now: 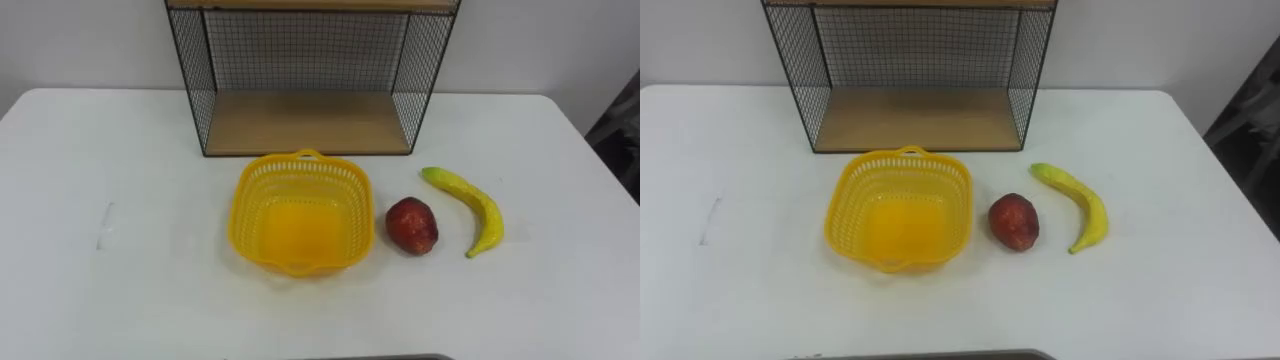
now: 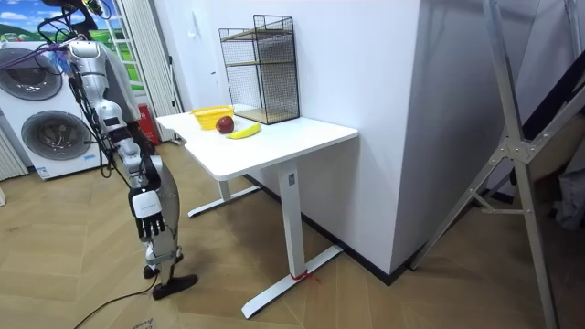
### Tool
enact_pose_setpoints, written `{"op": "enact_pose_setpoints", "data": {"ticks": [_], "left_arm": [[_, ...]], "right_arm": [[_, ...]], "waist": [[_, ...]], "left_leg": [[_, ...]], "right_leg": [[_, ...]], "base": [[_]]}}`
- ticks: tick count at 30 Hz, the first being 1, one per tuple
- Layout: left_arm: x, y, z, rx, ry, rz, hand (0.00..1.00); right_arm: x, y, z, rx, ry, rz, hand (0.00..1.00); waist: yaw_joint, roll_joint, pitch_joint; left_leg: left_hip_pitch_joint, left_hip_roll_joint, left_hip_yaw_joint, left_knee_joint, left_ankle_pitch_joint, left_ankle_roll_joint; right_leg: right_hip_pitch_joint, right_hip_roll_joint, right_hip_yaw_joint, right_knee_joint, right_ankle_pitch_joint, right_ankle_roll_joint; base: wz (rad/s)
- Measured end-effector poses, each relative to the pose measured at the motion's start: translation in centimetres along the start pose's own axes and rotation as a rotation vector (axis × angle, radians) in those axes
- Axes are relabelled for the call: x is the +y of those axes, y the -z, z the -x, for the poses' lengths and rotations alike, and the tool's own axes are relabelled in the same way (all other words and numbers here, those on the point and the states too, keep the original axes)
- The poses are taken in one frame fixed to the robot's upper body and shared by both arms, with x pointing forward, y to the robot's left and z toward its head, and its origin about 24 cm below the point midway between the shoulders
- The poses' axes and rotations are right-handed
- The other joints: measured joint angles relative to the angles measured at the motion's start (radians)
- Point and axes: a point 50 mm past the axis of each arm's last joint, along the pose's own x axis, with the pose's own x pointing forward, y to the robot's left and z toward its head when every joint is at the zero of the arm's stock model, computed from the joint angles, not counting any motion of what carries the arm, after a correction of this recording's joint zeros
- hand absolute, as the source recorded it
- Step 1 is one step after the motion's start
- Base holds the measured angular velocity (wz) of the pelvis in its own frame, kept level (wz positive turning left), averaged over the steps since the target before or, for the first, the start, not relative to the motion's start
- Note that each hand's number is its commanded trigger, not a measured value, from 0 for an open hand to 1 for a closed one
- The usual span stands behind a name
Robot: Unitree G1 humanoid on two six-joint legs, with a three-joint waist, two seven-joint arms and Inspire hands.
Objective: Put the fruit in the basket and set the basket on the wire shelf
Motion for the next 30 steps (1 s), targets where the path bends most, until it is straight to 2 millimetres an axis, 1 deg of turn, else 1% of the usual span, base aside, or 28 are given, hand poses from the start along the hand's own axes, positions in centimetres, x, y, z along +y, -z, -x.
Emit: {"op": "enact_pose_setpoints", "data": {"ticks": [2,4,10,15,20,26,30], "left_arm": [[0.0,0.1,0.0,0.003,0.002,0.000,0.00],[-0.1,0.2,0.0,0.007,0.006,-0.001,0.00],[-0.5,0.4,0.0,0.010,0.027,-0.021,0.00],[-0.5,0.3,0.0,0.002,0.027,-0.019,0.00],[-0.5,0.2,0.0,0.000,0.027,-0.019,0.00],[-0.4,0.0,0.0,-0.004,0.021,-0.017,0.00],[-0.2,0.4,0.0,0.007,0.014,0.021,0.00]], "right_arm": [[0.0,0.0,0.0,0.002,-0.002,0.014,0.00],[0.0,-0.1,0.0,0.000,-0.004,0.021,0.00],[-0.2,-0.5,0.1,-0.009,0.001,0.028,0.00],[-0.3,-1.1,0.1,-0.029,0.008,0.030,0.00],[-0.4,-1.1,0.1,-0.035,0.017,0.031,0.00],[-0.3,-1.0,0.1,-0.040,0.026,-0.090,0.00],[-0.3,-0.5,0.0,-0.038,0.053,-0.302,0.00]], "waist": [[0.000,0.001,0.0004],[0.001,0.006,-0.0016],[0.007,0.014,-0.0008],[0.009,0.014,-0.0007],[0.009,0.011,-0.0006],[0.006,0.008,0.0006],[0.003,0.009,0.0009]], "left_leg": [[0.003,-0.001,-0.001,0.002,0.000,0.000],[0.005,-0.001,-0.012,-0.001,-0.001,0.001],[0.012,0.001,-0.016,-0.008,-0.002,0.001],[0.013,0.000,-0.017,-0.006,-0.002,0.001],[0.014,-0.001,-0.017,-0.003,-0.001,0.001],[0.013,-0.001,-0.020,-0.008,-0.002,0.001],[0.012,-0.001,-0.023,-0.016,-0.002,0.001]], "right_leg": [[0.005,-0.001,-0.001,0.000,0.000,0.000],[0.006,0.001,-0.001,0.001,0.000,0.000],[0.006,0.000,0.003,0.001,0.000,-0.002],[0.006,0.001,0.004,0.002,-0.001,-0.002],[0.007,0.002,0.005,0.003,-0.001,-0.002],[0.005,0.000,0.004,0.000,-0.002,-0.001],[0.003,-0.003,0.004,0.000,-0.003,-0.001]], "base": [[0.00],[0.05],[0.01],[0.00],[0.00],[0.00],[0.00]]}}
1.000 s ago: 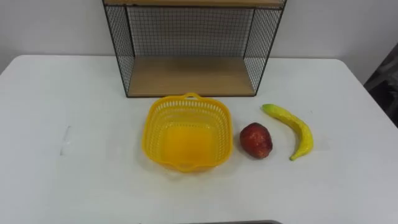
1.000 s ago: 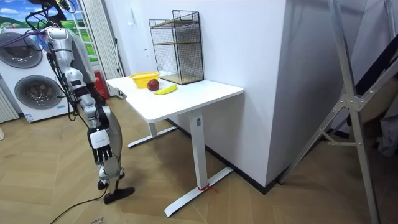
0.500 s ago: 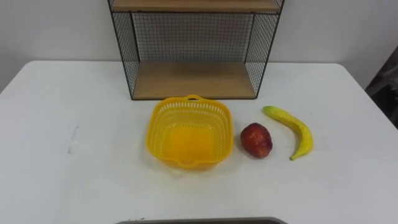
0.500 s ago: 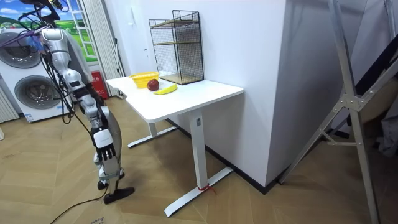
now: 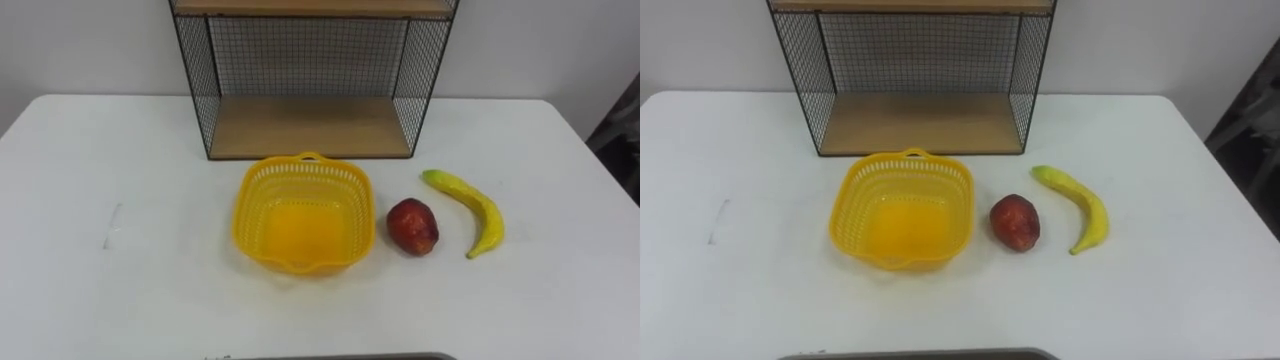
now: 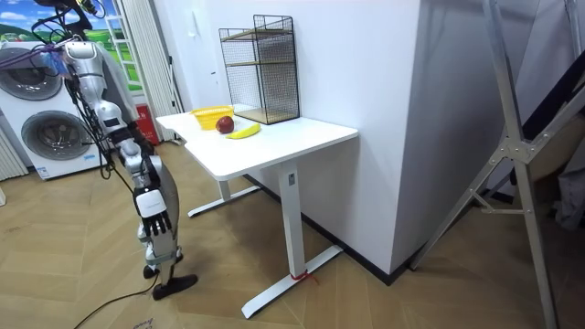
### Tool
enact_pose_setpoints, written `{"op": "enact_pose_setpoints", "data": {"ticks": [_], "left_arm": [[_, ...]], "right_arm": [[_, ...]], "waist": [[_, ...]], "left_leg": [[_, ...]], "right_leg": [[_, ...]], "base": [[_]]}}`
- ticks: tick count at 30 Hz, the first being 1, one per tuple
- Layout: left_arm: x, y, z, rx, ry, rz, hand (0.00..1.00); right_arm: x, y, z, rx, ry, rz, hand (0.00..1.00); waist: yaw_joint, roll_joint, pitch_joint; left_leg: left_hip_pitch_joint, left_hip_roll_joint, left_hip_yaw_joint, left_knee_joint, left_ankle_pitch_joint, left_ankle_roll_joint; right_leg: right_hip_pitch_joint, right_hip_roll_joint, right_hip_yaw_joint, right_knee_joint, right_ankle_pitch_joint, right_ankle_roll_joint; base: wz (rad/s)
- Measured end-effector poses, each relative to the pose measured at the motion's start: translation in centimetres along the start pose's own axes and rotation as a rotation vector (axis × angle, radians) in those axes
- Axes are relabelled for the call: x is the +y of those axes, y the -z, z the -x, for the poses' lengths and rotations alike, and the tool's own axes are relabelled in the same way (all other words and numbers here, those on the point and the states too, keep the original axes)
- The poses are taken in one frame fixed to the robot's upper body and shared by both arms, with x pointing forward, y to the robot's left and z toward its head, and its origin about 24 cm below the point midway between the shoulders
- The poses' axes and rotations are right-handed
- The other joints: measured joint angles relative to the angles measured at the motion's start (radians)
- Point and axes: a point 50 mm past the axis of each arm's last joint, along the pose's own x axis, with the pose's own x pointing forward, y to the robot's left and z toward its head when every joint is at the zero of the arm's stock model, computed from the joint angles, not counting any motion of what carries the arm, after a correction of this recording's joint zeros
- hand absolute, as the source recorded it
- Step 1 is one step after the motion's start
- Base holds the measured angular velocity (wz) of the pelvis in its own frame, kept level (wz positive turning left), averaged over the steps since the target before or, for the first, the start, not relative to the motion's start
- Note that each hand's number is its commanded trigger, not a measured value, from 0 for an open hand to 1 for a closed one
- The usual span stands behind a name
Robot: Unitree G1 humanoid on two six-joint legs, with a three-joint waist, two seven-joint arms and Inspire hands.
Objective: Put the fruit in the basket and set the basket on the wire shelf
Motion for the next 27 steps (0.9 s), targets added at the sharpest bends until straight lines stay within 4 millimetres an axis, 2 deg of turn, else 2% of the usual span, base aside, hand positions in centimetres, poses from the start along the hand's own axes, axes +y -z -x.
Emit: {"op": "enact_pose_setpoints", "data": {"ticks": [5,7,8,12,13,16,22,27], "left_arm": [[0.1,0.3,0.0,0.009,-0.002,0.028,0.00],[0.1,0.9,0.0,0.019,-0.004,0.049,0.00],[0.1,1.0,0.0,0.019,-0.004,0.058,0.00],[0.3,1.3,0.0,0.011,-0.018,0.101,0.00],[0.3,1.3,0.0,0.008,-0.024,0.108,0.00],[0.5,1.3,0.0,-0.006,-0.037,0.128,0.00],[1.2,1.2,0.1,-0.041,-0.080,0.163,0.00],[2.0,1.3,0.3,-0.059,-0.136,0.182,0.00]], "right_arm": [[-0.4,0.1,0.0,0.002,0.029,-0.432,0.00],[-0.5,0.2,0.0,-0.006,0.036,-0.658,0.00],[-0.5,0.3,0.0,-0.006,0.038,-0.711,0.00],[-0.3,0.1,0.0,-0.006,0.036,-1.033,0.00],[-0.4,0.1,0.0,0.003,0.035,-1.134,0.00],[-1.0,0.0,0.1,0.003,0.049,-1.353,0.00],[-3.2,-0.6,0.5,-0.009,0.121,-1.757,0.00],[-5.2,-1.4,1.1,-0.033,0.213,-1.897,0.00]], "waist": [[-0.004,0.004,-0.0005],[-0.010,0.007,-0.0010],[-0.012,0.008,-0.0009],[-0.037,0.013,-0.0008],[-0.052,0.015,-0.0005],[-0.064,0.018,-0.0007],[-0.087,0.020,-0.0025],[-0.106,0.016,-0.0073]], "left_leg": [[-0.015,-0.001,0.000,0.008,0.000,0.000],[-0.014,-0.001,0.000,0.008,0.000,0.000],[-0.014,-0.001,0.000,0.008,0.000,0.000],[-0.014,0.000,-0.002,0.008,0.000,0.000],[-0.015,-0.001,-0.006,0.006,0.000,0.000],[-0.015,-0.001,-0.006,0.006,0.000,0.000],[-0.021,-0.002,0.003,0.007,0.000,0.000],[-0.041,-0.002,0.009,0.016,0.000,0.000]], "right_leg": [[-0.015,0.001,-0.002,0.000,0.000,0.000],[-0.013,0.003,-0.001,-0.001,0.000,0.000],[-0.013,0.004,-0.001,-0.002,0.000,0.000],[-0.013,0.007,0.001,-0.001,0.000,0.000],[-0.012,0.007,-0.002,0.000,0.000,0.000],[-0.014,0.007,-0.001,0.001,0.000,0.000],[-0.027,0.007,0.010,0.008,-0.001,0.000],[-0.055,0.007,0.022,0.026,-0.002,0.000]], "base": [[0.00],[0.00],[0.00],[0.02],[0.06],[0.01],[-0.05],[-0.06]]}}
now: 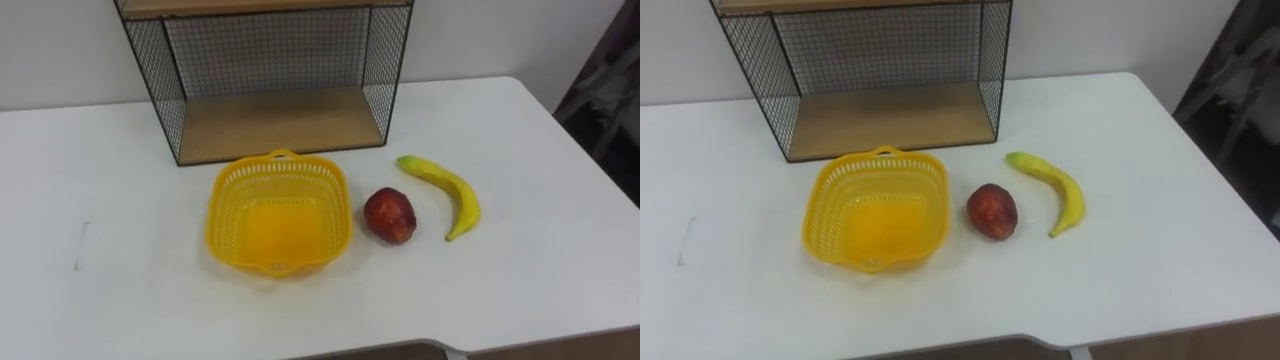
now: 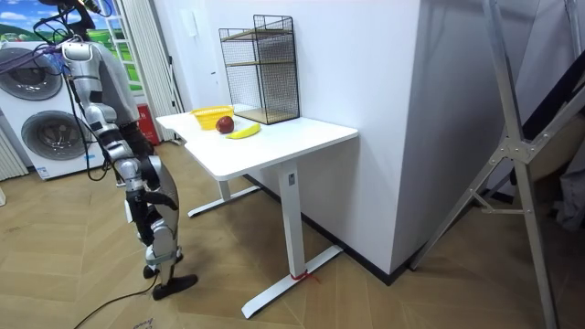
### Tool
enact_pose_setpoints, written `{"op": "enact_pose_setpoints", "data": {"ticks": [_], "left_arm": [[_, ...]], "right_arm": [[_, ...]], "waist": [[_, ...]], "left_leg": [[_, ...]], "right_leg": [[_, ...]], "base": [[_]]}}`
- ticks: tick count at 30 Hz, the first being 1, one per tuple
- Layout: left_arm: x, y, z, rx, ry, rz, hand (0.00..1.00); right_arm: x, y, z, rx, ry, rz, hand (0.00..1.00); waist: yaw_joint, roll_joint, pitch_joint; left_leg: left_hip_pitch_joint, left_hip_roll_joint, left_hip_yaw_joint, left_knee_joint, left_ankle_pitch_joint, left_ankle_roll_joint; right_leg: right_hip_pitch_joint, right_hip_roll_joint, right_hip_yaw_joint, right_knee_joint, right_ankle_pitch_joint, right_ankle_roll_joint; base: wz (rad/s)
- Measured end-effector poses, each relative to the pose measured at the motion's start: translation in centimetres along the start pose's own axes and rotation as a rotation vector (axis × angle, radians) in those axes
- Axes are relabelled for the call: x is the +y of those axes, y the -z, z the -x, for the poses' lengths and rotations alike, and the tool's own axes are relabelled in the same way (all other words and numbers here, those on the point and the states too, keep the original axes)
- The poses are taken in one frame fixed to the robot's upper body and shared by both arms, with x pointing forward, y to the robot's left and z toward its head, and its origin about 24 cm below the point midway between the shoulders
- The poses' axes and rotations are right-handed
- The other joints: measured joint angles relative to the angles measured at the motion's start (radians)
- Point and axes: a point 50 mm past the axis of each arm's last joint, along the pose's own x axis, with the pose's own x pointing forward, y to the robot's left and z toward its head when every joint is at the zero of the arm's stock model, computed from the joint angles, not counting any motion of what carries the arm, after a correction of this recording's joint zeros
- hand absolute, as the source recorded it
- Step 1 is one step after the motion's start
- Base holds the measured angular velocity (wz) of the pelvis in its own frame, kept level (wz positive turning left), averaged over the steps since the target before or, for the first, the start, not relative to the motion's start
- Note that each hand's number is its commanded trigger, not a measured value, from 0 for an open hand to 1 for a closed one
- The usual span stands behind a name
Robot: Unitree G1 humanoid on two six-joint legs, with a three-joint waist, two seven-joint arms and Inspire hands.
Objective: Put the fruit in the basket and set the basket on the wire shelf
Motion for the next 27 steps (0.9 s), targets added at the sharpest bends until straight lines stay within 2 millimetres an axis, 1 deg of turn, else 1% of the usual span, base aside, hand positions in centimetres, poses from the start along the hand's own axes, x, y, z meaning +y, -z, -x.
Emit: {"op": "enact_pose_setpoints", "data": {"ticks": [2,4,6,8,9,10,11,13,14,15,16,17,18,19,20,22,23,24,25,26,27], "left_arm": [[0.4,0.1,0.1,-0.011,-0.015,0.014,0.00],[0.9,0.0,0.1,-0.023,-0.036,0.015,0.00],[1.2,-0.2,0.1,-0.039,-0.049,0.014,0.00],[1.2,-0.1,0.1,-0.051,-0.060,0.014,0.00],[1.3,-0.4,0.2,-0.064,-0.068,0.014,0.00],[1.5,-0.5,0.2,-0.077,-0.076,0.014,0.00],[1.5,-0.4,0.2,-0.077,-0.079,0.013,0.00],[1.7,-0.5,0.2,-0.086,-0.085,0.013,0.00],[1.7,-0.7,0.2,-0.090,-0.086,0.013,0.00],[1.8,-0.9,0.2,-0.094,-0.090,0.008,0.00],[1.9,-0.9,0.2,-0.094,-0.098,0.004,0.00],[1.9,-0.8,0.2,-0.094,-0.103,0.004,0.00],[1.9,-0.8,0.2,-0.096,-0.108,0.003,0.00],[1.9,-0.8,0.2,-0.097,-0.111,0.001,0.00],[1.9,-0.9,0.2,-0.100,-0.113,-0.001,0.00],[1.9,-1.3,0.2,-0.126,-0.117,-0.024,0.00],[1.9,-1.3,0.2,-0.133,-0.116,-0.027,0.00],[1.7,-1.5,0.2,-0.145,-0.112,-0.038,0.00],[1.7,-1.7,0.2,-0.153,-0.110,-0.040,0.00],[1.6,-1.7,0.2,-0.156,-0.109,-0.042,0.00],[1.6,-1.8,0.2,-0.159,-0.108,-0.053,0.00]], "right_arm": [[0.7,-0.9,0.4,-0.016,0.011,-0.063,0.00],[1.8,-2.3,1.1,-0.074,0.014,-0.128,0.00],[2.6,-3.2,1.7,-0.122,0.016,-0.140,0.00],[3.4,-4.2,2.5,-0.176,0.026,-0.163,0.00],[4.0,-4.9,3.1,-0.230,0.030,-0.156,0.00],[4.5,-5.5,3.7,-0.285,0.036,-0.149,0.00],[4.6,-5.8,4.0,-0.313,0.040,-0.144,0.00],[5.9,-7.2,5.8,-0.436,0.036,-0.133,0.00],[6.2,-7.5,6.3,-0.472,0.031,-0.129,0.00],[6.9,-8.2,7.3,-0.558,0.025,-0.110,0.00],[7.4,-8.7,8.4,-0.651,0.023,-0.091,0.00],[7.7,-9.0,8.9,-0.697,0.022,-0.082,0.00],[8.3,-9.5,10.2,-0.780,0.009,-0.081,0.00],[9.0,-10.1,11.6,-0.860,-0.024,-0.089,0.00],[9.4,-10.3,12.2,-0.900,-0.040,-0.093,0.00],[10.5,-11.3,14.4,-1.047,-0.103,-0.087,0.00],[10.8,-11.3,15.0,-1.081,-0.125,-0.082,0.00],[11.2,-11.4,16.2,-1.157,-0.166,-0.071,0.00],[11.5,-11.4,17.2,-1.221,-0.202,-0.067,0.00],[11.6,-11.4,17.7,-1.250,-0.221,-0.067,0.00],[12.0,-11.2,18.7,-1.299,-0.262,-0.059,0.00]], "waist": [[-0.004,-0.006,-0.0031],[-0.008,-0.010,-0.0036],[-0.005,-0.018,-0.0052],[-0.005,-0.022,-0.0042],[-0.004,-0.027,-0.0042],[-0.004,-0.028,-0.0011],[-0.004,-0.029,-0.0003],[-0.005,-0.031,0.0002],[-0.006,-0.031,-0.0007],[-0.005,-0.030,0.0007],[-0.002,-0.029,-0.0001],[-0.001,-0.027,0.0005],[0.002,-0.029,-0.0021],[0.002,-0.024,-0.0007],[0.002,-0.021,0.0004],[0.005,-0.018,0.0005],[0.009,-0.016,0.0005],[0.014,-0.012,0.0025],[0.023,-0.011,0.0025],[0.027,-0.010,0.0028],[0.034,-0.010,0.0029]], "left_leg": [[0.000,-0.001,0.004,0.000,0.000,0.000],[-0.003,-0.002,0.009,0.003,0.000,0.000],[-0.007,-0.006,0.013,0.005,0.000,0.000],[-0.009,-0.006,0.014,0.011,0.000,0.000],[-0.010,-0.006,0.013,0.011,0.000,0.000],[-0.014,-0.006,0.010,0.011,0.000,0.000],[-0.015,-0.007,0.006,0.010,0.000,0.000],[-0.020,-0.008,-0.001,0.008,0.000,0.001],[-0.026,-0.008,-0.001,0.009,0.001,0.001],[-0.037,-0.009,-0.003,0.010,0.002,0.002],[-0.046,-0.010,-0.003,0.011,0.003,0.003],[-0.048,-0.010,-0.004,0.010,0.003,0.003],[-0.049,-0.010,-0.004,0.009,0.003,0.003],[-0.048,-0.010,-0.002,0.008,0.003,0.003],[-0.047,-0.010,-0.002,0.008,0.003,0.003],[-0.048,-0.011,-0.003,0.004,0.003,0.003],[-0.048,-0.010,-0.003,0.003,0.003,0.003],[-0.048,-0.010,-0.002,0.003,0.003,0.003],[-0.045,-0.010,-0.002,0.002,0.003,0.003],[-0.044,-0.009,-0.003,0.002,0.003,0.003],[-0.044,-0.008,-0.003,0.002,0.003,0.003]], "right_leg": [[-0.001,0.000,0.002,0.002,0.000,0.000],[-0.008,-0.002,0.003,0.010,-0.004,0.000],[-0.013,-0.002,0.005,0.013,-0.004,0.000],[-0.014,-0.002,0.005,0.014,-0.004,0.000],[-0.016,-0.002,0.005,0.009,-0.004,0.000],[-0.017,-0.002,0.005,0.007,-0.005,0.000],[-0.017,-0.002,0.005,0.006,-0.005,0.000],[-0.024,-0.002,0.005,0.010,-0.005,0.000],[-0.030,-0.002,0.005,0.011,-0.005,0.000],[-0.039,-0.002,0.005,0.010,-0.004,0.001],[-0.050,-0.002,0.005,0.011,-0.003,0.000],[-0.050,-0.002,0.005,0.011,-0.001,0.000],[-0.050,-0.001,0.006,0.011,0.001,0.001],[-0.050,-0.001,0.005,0.011,0.001,0.001],[-0.050,-0.002,0.005,0.010,0.001,0.001],[-0.048,-0.002,0.002,0.010,0.001,0.001],[-0.049,-0.002,0.003,0.010,0.001,0.001],[-0.049,-0.001,0.005,0.009,0.001,0.001],[-0.049,0.000,0.007,0.008,0.001,0.001],[-0.049,0.001,0.009,0.008,0.001,0.001],[-0.049,0.001,0.008,0.008,0.001,0.001]], "base": [[-0.04],[-0.02],[-0.02],[-0.02],[0.00],[0.05],[0.10],[0.04],[0.00],[0.00],[0.00],[0.00],[-0.03],[-0.05],[-0.03],[0.00],[-0.04],[-0.07],[-0.08],[-0.04],[0.00]]}}
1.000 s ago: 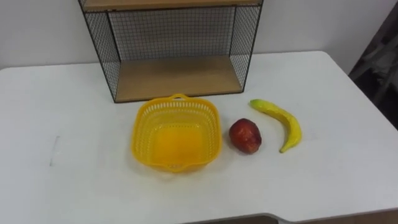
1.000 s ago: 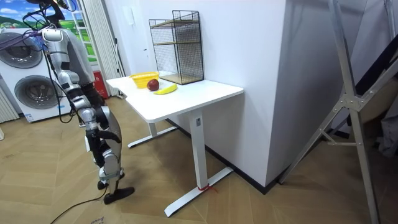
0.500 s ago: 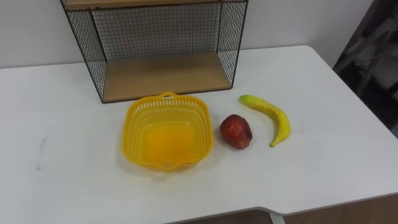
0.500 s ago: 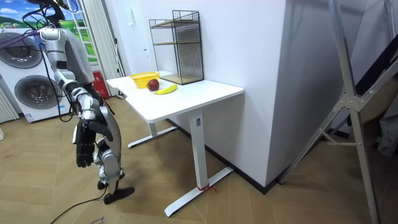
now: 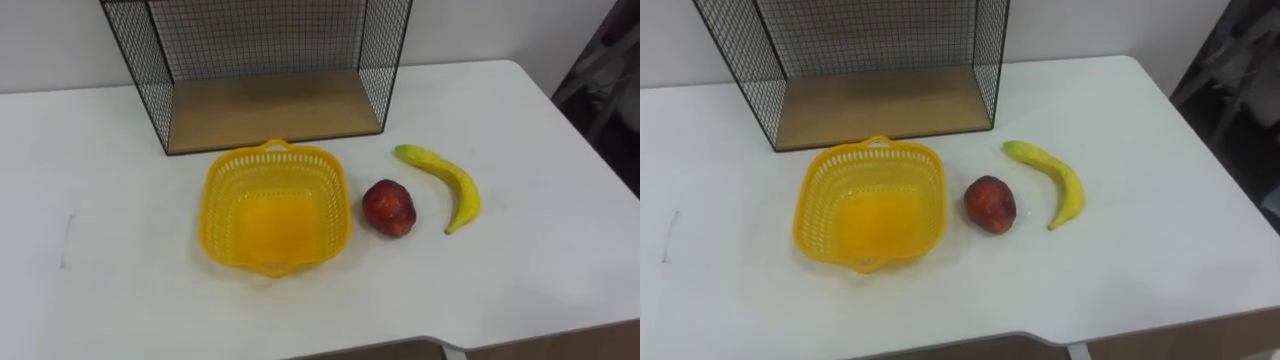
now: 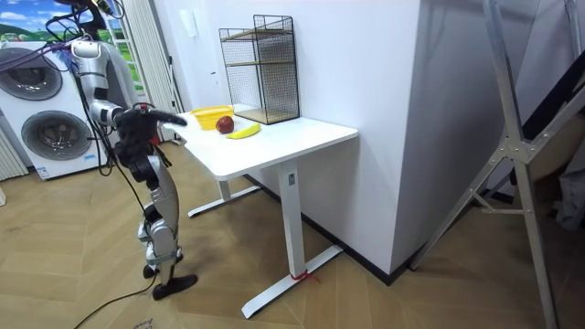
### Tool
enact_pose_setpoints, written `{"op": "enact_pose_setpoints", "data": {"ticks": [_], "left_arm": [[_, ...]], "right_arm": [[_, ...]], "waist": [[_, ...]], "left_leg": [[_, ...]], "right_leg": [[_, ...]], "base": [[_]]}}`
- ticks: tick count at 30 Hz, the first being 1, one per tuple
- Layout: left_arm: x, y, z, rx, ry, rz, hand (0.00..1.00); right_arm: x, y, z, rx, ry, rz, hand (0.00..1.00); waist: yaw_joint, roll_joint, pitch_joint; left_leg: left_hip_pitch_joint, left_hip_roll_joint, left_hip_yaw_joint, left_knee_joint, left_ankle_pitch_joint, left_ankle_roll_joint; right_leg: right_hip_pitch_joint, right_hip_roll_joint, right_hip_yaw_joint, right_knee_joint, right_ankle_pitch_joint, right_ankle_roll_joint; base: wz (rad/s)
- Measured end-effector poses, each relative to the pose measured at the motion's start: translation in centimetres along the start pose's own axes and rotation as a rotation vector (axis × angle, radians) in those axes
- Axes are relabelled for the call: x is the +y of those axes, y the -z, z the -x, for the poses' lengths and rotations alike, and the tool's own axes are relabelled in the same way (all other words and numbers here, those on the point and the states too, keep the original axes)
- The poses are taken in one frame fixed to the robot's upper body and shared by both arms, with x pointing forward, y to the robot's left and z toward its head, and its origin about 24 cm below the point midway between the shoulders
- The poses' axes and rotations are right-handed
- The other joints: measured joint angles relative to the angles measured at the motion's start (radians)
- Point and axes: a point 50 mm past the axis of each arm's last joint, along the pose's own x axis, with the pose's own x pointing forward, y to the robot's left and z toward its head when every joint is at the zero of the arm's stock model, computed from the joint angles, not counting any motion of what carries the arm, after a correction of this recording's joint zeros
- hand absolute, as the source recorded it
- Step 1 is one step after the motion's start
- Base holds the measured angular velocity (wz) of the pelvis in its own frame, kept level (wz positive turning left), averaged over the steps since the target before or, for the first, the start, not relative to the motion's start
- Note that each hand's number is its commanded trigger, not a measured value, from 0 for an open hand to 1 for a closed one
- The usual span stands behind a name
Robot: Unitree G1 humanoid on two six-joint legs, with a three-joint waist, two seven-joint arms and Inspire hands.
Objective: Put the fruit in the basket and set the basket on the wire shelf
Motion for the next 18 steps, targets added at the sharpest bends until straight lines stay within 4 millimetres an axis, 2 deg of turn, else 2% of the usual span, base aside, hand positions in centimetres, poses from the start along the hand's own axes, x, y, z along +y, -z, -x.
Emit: {"op": "enact_pose_setpoints", "data": {"ticks": [4,7,13,18], "left_arm": [[-0.6,-0.8,-0.1,-0.023,0.028,-0.046,0.00],[-1.0,-0.4,-0.1,-0.008,0.044,-0.064,0.00],[-1.8,0.4,0.1,0.022,0.075,-0.084,0.00],[-1.9,0.7,0.1,0.037,0.085,-0.084,0.00]], "right_arm": [[2.1,-1.6,2.1,-0.116,-0.183,-0.013,0.00],[3.3,-2.1,3.6,-0.145,-0.320,-0.027,0.00],[4.9,-1.8,6.2,-0.141,-0.585,-0.007,0.00],[5.5,-1.8,7.4,-0.144,-0.718,-0.007,0.00]], "waist": [[0.023,0.001,0.0028],[0.031,0.001,0.0025],[0.049,0.001,0.0018],[0.071,0.004,-0.0009]], "left_leg": [[0.000,0.001,0.001,0.000,0.000,0.000],[0.001,0.003,0.001,0.001,0.000,0.000],[0.001,0.009,0.000,0.002,0.001,-0.002],[0.006,0.014,0.000,0.004,0.001,-0.002]], "right_leg": [[-0.001,0.001,0.001,0.000,0.001,-0.001],[0.000,0.001,-0.003,-0.002,0.002,-0.003],[0.004,0.005,-0.004,-0.020,0.014,-0.005],[0.007,0.005,-0.001,-0.018,0.014,-0.005]], "base": [[0.00],[0.00],[-0.01],[-0.01]]}}
